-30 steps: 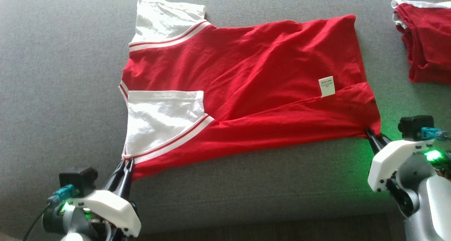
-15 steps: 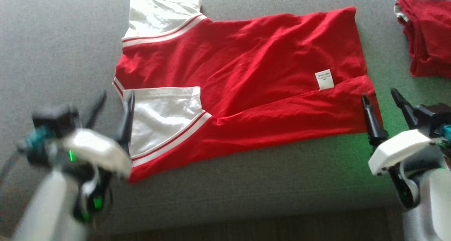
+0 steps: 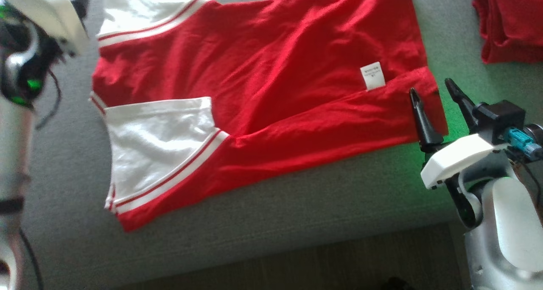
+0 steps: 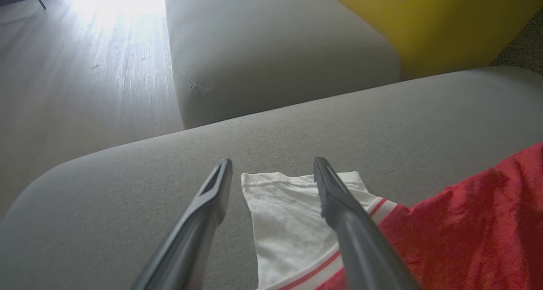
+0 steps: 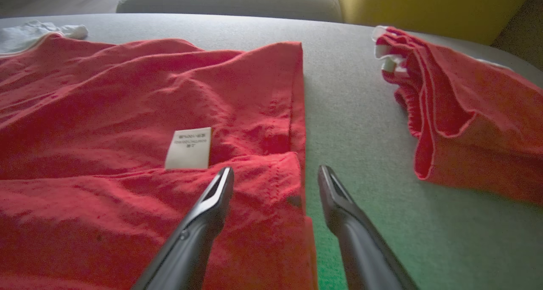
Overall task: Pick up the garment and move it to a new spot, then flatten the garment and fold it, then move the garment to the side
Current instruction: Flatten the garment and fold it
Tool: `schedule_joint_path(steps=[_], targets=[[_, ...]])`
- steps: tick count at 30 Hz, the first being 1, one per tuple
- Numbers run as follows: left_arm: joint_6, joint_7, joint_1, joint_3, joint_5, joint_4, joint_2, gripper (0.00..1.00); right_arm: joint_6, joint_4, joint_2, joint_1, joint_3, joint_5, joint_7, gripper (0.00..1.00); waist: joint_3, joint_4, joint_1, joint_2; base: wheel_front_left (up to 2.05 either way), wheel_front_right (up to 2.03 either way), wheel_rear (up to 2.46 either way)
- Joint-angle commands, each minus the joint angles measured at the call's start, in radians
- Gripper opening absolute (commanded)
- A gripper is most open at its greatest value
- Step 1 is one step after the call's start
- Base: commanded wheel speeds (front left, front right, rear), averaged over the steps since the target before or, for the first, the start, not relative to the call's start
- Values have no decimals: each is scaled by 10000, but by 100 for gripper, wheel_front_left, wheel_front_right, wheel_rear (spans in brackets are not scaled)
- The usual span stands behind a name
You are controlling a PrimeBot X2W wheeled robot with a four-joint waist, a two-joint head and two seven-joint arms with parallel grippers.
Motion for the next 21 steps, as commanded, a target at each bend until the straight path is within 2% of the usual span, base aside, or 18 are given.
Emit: schedule_joint_path(steps=[1,7,21], targets=[[-76,179,-634,320,45,-71,531,100,-6,-256,47,-201,259,-18,-147,100,228,-240,-2,0,0,0,0],[-367,1155,-2104,-149,-89,2134,696,100,-6,-148,84,-350,520,-85,-488,100,491,-623,-2,0,0,0,0],[-430,756,-3503,-603,334,5073,951,100,-6,-98,117,-641,830,-159,-711,100,845,-1127,-2,0,0,0,0]])
